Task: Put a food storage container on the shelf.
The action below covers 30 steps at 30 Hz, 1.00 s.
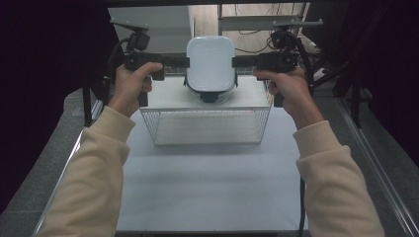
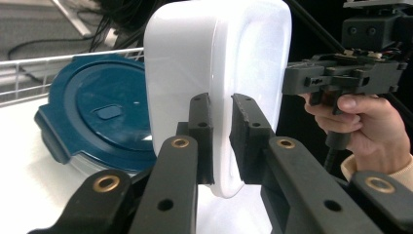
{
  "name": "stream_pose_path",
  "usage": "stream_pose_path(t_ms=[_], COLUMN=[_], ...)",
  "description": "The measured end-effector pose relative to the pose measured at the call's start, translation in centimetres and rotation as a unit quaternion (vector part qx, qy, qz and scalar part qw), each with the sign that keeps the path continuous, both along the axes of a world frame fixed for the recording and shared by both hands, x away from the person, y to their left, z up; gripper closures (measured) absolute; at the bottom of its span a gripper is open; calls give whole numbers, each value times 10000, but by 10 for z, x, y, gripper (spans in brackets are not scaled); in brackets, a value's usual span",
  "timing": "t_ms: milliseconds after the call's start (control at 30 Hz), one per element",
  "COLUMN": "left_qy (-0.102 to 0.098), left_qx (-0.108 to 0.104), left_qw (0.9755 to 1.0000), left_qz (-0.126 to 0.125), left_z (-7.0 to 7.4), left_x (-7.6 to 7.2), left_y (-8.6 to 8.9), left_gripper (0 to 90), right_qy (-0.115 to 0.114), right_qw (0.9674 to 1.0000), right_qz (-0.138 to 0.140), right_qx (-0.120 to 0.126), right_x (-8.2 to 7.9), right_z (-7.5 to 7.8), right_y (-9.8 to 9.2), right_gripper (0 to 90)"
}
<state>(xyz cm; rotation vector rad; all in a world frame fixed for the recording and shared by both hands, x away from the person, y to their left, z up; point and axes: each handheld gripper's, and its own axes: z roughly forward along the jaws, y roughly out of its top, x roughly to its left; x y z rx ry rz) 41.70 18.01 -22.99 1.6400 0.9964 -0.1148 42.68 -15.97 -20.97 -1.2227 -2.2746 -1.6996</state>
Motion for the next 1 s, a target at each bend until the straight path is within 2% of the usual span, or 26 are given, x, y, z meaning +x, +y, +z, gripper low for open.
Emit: stream_pose_path(t_ms=[233,433,533,633,700,800,833,867,900,967,1000], left_qy=[273,487,623,868,940,1017,1031,1051,1055,1041,1008], left_qx=[-53,-347,-485,-664,-738,-760,-712,-796,-838,-905,-876], left_qw=[9996,9981,9967,9938,9925,9913,9915,9906,9903,9899,9905], left_qz=[89,159,167,224,263,338,359,361,350,329,336], left_z=[-13,-17,-21,-27,-30,-34,-35,-37,-38,-40,-40], left_x=[24,38,49,59,64,69,71,72,72,71,71], left_y=[-1,-1,1,3,4,5,4,5,6,6,6], left_gripper=[799,786,768,753,747,735,733,731,733,733,732], right_qy=[298,701,978,1219,1334,1588,1624,1638,1679,1687,1659], right_qw=[9995,9972,9945,9913,9893,9840,9830,9828,9814,9807,9812], right_qz=[-100,-134,-186,-252,-304,-397,-444,-477,-477,-473,-464], right_qx=[-28,239,336,430,501,706,734,708,797,865,869], right_x=[24,45,58,69,74,82,83,85,86,86,85], right_z=[-12,-20,-23,-26,-28,-35,-37,-38,-40,-42,-42], right_y=[1,-2,-3,-2,-1,-1,-1,-1,-1,-2,-2], right_gripper=[790,758,739,723,714,706,702,696,695,693,692])
